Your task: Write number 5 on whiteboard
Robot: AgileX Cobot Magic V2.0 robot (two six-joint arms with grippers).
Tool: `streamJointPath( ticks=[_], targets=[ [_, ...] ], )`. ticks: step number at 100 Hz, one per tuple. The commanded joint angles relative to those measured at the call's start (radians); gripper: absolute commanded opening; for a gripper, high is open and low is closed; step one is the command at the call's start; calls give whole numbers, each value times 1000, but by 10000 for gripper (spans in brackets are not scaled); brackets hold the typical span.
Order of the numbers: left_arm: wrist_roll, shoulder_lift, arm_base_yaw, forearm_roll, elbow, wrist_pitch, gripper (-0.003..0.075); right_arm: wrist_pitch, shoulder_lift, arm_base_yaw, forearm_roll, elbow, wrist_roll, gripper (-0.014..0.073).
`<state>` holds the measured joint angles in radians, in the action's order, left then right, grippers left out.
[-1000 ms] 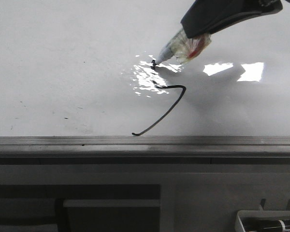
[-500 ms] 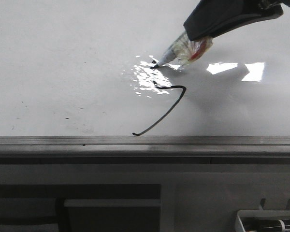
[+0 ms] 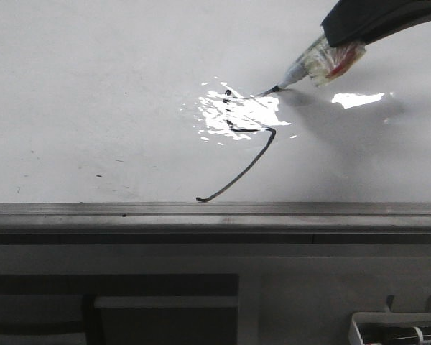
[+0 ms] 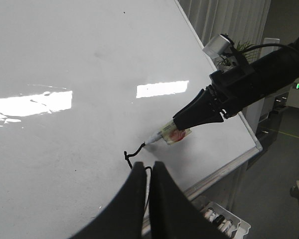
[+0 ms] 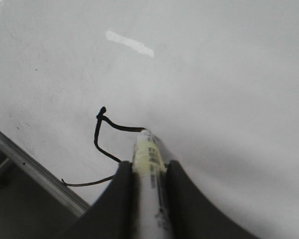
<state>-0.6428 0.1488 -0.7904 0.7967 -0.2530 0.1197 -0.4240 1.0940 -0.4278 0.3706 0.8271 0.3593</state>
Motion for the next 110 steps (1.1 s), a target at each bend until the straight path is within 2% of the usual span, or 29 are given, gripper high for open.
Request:
streamJointPath(
  ticks=[1,23,30,42,49,62,74,87,103,110],
  targets=[
    [6,8,3,14,-27,-61,-20,61,-13,20,-46,19,1,-57],
    [6,13,3,16,-27,-68,0,85,-41,8,-46,28,6,-62],
    [6,34,3,10,-30,-39,93,83,-92,-30,-46,28,18,-62],
    [6,110,3,-14,-62,18,361,25,-156,-135,-46,28,49,-63],
    [6,183,3,-56,-97,61,437,-49,-169,-210,-46,28,107,-62],
    [0,351,3,-183,-189,198,424,-171,-156,-347,-46,24,261,-62],
    [-27,525,3,-248,-297,304,348,-132,-144,-425,-51,22,292,-62],
    [-49,683,3,-217,-401,320,279,-26,-144,-460,-55,22,293,-62],
    [-52,798,1,-186,-507,345,279,-6,-144,-462,-101,22,294,-62],
    [-97,830,-21,-181,-540,362,279,-6,-144,-462,-109,22,294,-62]
  ],
)
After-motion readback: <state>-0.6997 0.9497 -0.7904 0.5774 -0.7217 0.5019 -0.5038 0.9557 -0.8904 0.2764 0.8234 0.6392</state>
